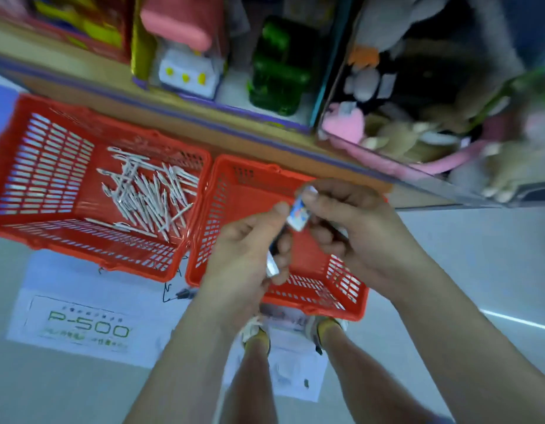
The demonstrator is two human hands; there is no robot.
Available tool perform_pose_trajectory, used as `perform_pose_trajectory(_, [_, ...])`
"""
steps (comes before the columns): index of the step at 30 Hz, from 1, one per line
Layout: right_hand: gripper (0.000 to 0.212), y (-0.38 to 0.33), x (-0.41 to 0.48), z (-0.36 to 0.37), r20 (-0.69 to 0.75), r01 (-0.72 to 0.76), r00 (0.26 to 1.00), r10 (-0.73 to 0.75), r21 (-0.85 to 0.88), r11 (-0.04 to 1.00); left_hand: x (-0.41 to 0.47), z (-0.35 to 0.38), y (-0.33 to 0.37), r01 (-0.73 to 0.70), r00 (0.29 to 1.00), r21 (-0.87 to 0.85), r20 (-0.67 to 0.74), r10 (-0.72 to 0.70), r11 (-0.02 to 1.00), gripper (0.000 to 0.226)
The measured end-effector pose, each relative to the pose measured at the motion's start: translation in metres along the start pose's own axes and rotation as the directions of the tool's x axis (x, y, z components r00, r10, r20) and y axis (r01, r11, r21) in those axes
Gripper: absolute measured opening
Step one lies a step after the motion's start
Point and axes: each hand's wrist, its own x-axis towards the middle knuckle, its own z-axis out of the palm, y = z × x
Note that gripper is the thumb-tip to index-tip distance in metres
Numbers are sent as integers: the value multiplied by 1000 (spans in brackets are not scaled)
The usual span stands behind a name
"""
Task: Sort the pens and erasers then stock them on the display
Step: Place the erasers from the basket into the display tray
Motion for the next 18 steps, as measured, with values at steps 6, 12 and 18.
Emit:
perform_pose_trajectory(6, [14,-87,-70,24,-65,107,993,-103,54,993,-85,35,91,-392,914,321,27,405,862,25])
perform_pose_trajectory(12, [8,-145,-124,23,-40,217,975,-219,-40,975,-119,76,139,-551,815,482,132,565,681,15])
perform_pose_trajectory(18, [18,-193,-156,-6,-23,444,865,-502,-432,785,-130,122,170,-627,765,455,206,610,633,12])
